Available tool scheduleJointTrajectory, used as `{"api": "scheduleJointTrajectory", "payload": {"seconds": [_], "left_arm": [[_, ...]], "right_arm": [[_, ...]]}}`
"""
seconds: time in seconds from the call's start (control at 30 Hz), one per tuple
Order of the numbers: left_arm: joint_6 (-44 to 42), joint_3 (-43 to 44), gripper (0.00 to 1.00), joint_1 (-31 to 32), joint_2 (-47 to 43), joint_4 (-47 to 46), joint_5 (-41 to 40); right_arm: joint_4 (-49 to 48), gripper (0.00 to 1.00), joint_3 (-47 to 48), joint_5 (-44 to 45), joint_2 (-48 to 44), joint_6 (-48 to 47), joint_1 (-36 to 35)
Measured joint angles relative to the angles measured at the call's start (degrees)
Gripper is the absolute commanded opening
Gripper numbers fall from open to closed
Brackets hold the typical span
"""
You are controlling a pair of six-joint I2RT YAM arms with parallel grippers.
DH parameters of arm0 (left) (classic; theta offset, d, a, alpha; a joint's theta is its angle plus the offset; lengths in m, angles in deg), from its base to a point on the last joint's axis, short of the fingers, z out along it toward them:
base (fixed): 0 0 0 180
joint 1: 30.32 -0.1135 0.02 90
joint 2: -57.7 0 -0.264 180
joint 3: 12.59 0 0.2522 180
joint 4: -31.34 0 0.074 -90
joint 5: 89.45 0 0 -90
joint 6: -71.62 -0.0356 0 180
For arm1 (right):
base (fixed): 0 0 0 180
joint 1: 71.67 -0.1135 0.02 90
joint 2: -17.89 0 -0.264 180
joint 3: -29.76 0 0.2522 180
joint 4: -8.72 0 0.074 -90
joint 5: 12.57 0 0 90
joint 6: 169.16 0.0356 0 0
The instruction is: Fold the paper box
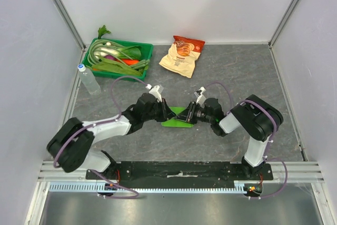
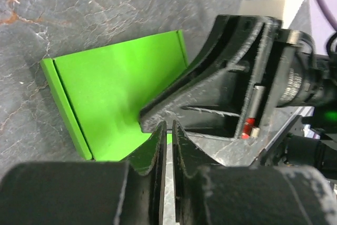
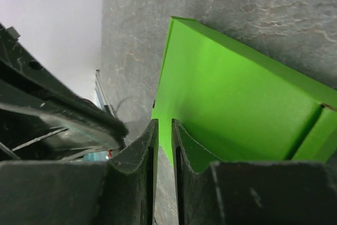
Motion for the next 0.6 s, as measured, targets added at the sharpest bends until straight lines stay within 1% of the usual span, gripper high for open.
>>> {"api": "scheduleJointTrajectory", "payload": {"seconds": [0.07, 0.13, 0.37, 0.43, 0.53, 0.6], "left_arm": [[0.00, -0.07, 0.13, -0.66, 3.82, -2.49, 1.22], [0.00, -0.31, 0.12, -0.92, 5.27, -4.11, 1.81], [0.20, -0.44, 0.10, -1.49, 11.52, -9.25, 1.77], [0.50, -0.79, 0.09, -1.49, 13.60, -9.44, 1.70], [0.76, -0.87, 0.09, -1.49, 14.01, -10.67, 2.03], [0.76, -0.85, 0.09, -1.49, 14.05, -10.64, 2.14]], "right_arm": [[1.97, 0.23, 0.02, 0.35, -0.39, -1.09, 0.00], [4.48, 0.25, 0.11, 0.72, -1.77, -2.21, -0.02], [17.16, 0.29, 0.76, 2.73, -9.07, -6.71, 0.74], [20.98, 0.29, 0.79, 2.89, -12.76, -8.33, 1.44], [25.31, 0.28, 0.79, 2.91, -17.88, -11.89, 2.75], [27.54, 0.27, 0.85, 3.08, -19.54, -14.21, 3.30]]}}
